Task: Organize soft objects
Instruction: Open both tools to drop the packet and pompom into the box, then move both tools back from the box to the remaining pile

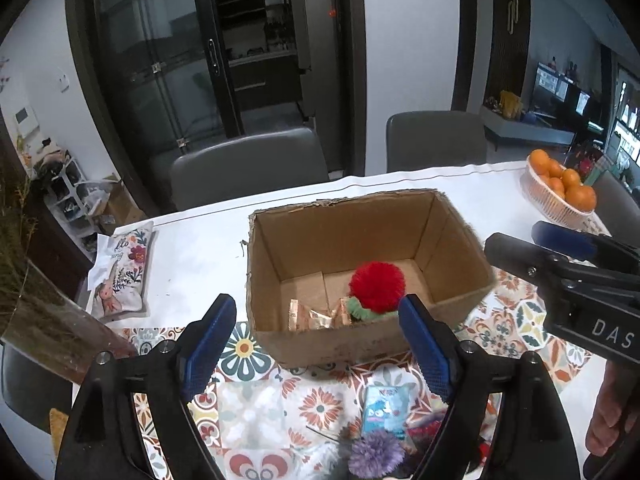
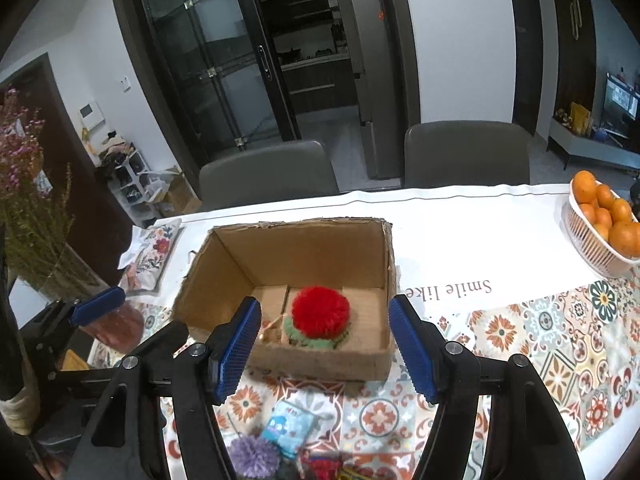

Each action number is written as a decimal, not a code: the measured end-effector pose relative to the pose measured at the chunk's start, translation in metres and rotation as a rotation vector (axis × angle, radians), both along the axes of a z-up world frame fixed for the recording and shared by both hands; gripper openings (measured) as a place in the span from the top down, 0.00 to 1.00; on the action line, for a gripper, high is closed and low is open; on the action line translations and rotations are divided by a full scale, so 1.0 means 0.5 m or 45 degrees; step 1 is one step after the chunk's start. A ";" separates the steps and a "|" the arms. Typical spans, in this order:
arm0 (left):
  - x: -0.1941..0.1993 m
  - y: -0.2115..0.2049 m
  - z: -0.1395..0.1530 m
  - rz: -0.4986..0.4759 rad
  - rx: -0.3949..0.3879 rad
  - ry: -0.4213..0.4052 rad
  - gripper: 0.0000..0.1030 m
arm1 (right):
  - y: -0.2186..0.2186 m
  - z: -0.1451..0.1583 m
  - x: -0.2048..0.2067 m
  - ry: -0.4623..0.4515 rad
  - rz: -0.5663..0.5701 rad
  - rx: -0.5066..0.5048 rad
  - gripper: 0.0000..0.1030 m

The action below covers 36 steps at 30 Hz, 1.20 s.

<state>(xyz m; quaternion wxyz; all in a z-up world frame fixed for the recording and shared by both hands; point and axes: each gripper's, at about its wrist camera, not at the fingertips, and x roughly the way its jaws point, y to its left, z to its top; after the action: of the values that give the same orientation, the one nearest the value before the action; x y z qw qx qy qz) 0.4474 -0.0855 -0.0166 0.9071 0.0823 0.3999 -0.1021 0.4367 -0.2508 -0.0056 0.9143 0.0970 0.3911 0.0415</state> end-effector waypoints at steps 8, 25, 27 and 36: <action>-0.082 0.009 0.025 0.028 0.010 -0.076 0.17 | 0.011 0.031 -0.078 -0.043 -0.011 -0.039 0.34; -0.203 0.035 -0.022 -0.004 0.010 -0.047 0.15 | 0.033 0.000 -0.211 0.003 -0.060 -0.087 0.34; -0.212 0.036 -0.034 -0.010 0.016 -0.033 0.15 | 0.037 -0.010 -0.222 0.027 -0.059 -0.090 0.34; -0.245 0.043 -0.088 -0.033 0.037 0.039 0.15 | 0.045 -0.081 -0.265 0.153 -0.069 -0.074 0.34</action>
<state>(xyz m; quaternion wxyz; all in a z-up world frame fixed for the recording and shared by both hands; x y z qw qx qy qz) 0.3248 -0.0638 -0.0603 0.8982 0.0991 0.4142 -0.1094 0.3040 -0.2286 -0.0463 0.8924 0.0834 0.4434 -0.0006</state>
